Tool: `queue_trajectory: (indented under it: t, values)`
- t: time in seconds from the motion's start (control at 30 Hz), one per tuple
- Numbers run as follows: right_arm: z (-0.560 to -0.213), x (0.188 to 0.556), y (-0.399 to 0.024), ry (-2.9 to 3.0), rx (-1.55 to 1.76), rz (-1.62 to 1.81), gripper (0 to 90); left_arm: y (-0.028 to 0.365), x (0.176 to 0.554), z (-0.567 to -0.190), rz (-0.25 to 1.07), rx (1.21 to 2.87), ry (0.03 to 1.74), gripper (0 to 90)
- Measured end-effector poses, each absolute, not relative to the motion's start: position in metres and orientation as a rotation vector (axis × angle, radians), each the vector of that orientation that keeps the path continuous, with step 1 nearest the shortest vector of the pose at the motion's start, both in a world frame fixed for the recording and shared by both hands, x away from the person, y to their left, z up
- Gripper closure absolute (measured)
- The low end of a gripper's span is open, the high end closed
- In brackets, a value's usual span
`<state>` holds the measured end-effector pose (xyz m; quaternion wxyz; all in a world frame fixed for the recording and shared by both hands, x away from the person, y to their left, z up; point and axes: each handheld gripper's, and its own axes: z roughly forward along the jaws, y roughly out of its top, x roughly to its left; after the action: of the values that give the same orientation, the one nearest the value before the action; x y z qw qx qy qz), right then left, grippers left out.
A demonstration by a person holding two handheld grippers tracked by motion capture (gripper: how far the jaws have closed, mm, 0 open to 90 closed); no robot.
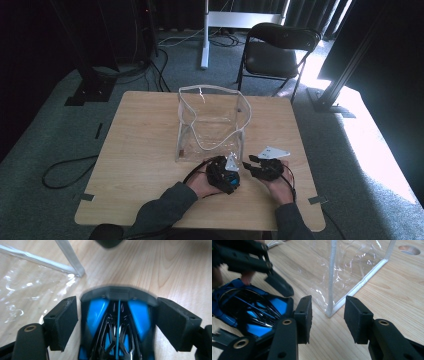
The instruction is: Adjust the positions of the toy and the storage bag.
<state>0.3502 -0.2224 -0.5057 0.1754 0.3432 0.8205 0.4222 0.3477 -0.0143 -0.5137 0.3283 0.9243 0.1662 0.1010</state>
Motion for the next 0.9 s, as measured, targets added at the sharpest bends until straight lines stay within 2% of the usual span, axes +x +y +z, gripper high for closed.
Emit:
queue_trajectory:
  t: [0.07,0.2,0.43,0.63,0.83,0.9]
  values:
    - [-0.506,0.350,-0.222,2.326,0.969,1.194,57.4,-0.013,0.347,-0.510,0.277,2.414,0.433,19.4]
    - [-0.505,0.346,-0.217,2.338,0.942,1.180,56.7,0.013,0.326,-0.493,0.327,2.338,0.486,19.4]
    - [-0.507,0.342,-0.209,2.356,0.918,1.230,57.7,0.057,0.302,-0.499,0.354,2.325,0.597,17.1]
    - [-0.513,0.343,-0.187,2.426,0.871,1.236,63.6,0.076,0.289,-0.525,0.307,2.354,0.685,17.0]
    - [-0.522,0.353,-0.178,2.490,0.901,1.192,80.8,0.075,0.293,-0.536,0.349,2.380,0.721,16.5]
    - [-0.522,0.353,-0.182,2.505,0.922,1.189,80.2,0.079,0.302,-0.537,0.329,2.356,0.760,16.9]
